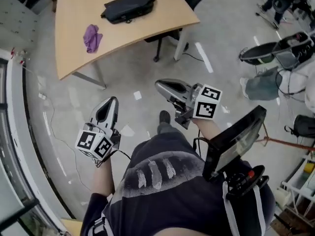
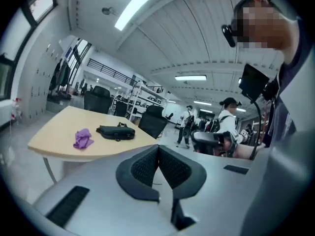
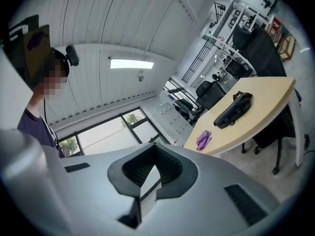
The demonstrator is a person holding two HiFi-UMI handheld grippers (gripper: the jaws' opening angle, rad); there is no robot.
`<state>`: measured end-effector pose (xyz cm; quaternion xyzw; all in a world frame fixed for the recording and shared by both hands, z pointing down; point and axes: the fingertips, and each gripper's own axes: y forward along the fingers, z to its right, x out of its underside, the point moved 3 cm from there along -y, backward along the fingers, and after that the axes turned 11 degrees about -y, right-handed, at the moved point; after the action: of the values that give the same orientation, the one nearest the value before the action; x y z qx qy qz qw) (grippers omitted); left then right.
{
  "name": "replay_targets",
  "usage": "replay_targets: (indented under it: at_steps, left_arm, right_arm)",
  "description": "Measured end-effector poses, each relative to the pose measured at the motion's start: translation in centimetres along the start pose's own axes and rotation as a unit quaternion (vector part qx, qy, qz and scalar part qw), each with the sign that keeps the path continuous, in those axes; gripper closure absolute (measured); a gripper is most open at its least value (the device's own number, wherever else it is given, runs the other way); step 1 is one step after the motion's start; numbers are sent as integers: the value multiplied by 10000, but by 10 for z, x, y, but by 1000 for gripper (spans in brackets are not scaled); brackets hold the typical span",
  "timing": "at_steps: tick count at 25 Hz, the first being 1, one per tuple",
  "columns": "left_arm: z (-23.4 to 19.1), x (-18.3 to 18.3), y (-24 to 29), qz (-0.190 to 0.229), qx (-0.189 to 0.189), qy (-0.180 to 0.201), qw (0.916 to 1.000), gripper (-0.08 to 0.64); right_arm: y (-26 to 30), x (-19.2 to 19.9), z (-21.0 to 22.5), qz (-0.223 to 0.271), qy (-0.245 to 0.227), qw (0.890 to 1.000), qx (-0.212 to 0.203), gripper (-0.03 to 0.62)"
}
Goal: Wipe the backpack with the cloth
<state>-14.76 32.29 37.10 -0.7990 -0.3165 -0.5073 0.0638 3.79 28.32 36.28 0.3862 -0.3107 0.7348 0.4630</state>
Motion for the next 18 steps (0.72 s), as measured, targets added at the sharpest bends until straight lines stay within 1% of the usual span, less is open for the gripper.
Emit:
replay_targets:
  at_steps: [2, 4, 6, 8, 10, 11, 12, 13, 16, 17, 18]
  left_arm:
    - [-30, -18, 26, -5, -343, 180, 9993, 551]
    - [-62, -39, 45, 10, -628, 267, 9977, 551]
    - [-95, -59, 61, -9, -862, 469, 9952, 551]
    - [-135, -75, 83, -62, -1057, 690, 9920, 551]
    - [-181, -85, 110, -225, -1245, 906, 9878, 540]
    - [-207, -88, 123, -390, -1364, 1030, 9845, 455]
    - [-235, -91, 137, -602, -1491, 1161, 9801, 305]
    - [-264, -94, 151, -842, -1606, 1289, 9749, 234]
    - [-346, -95, 198, -1658, -1749, 1557, 9580, 221]
    - [-370, -92, 213, -1933, -1764, 1640, 9511, 221]
    - [-393, -90, 229, -2220, -1790, 1763, 9421, 221]
  right_arm:
    - [18, -15, 37, -198, -100, 9997, -48, 591]
    - [38, -28, 67, -468, -324, 9984, 42, 591]
    - [58, -36, 93, -707, -479, 9963, 128, 591]
    - [79, -42, 124, -938, -486, 9941, 238, 591]
    - [102, -48, 154, -1161, -488, 9912, 416, 591]
    - [114, -51, 168, -1256, -515, 9894, 521, 591]
    - [127, -55, 183, -1324, -525, 9877, 649, 591]
    - [140, -59, 199, -1362, -493, 9862, 807, 591]
    - [177, -72, 242, -1435, -370, 9814, 1217, 591]
    - [188, -77, 254, -1480, -414, 9796, 1292, 591]
    - [196, -84, 267, -1534, -491, 9772, 1385, 591]
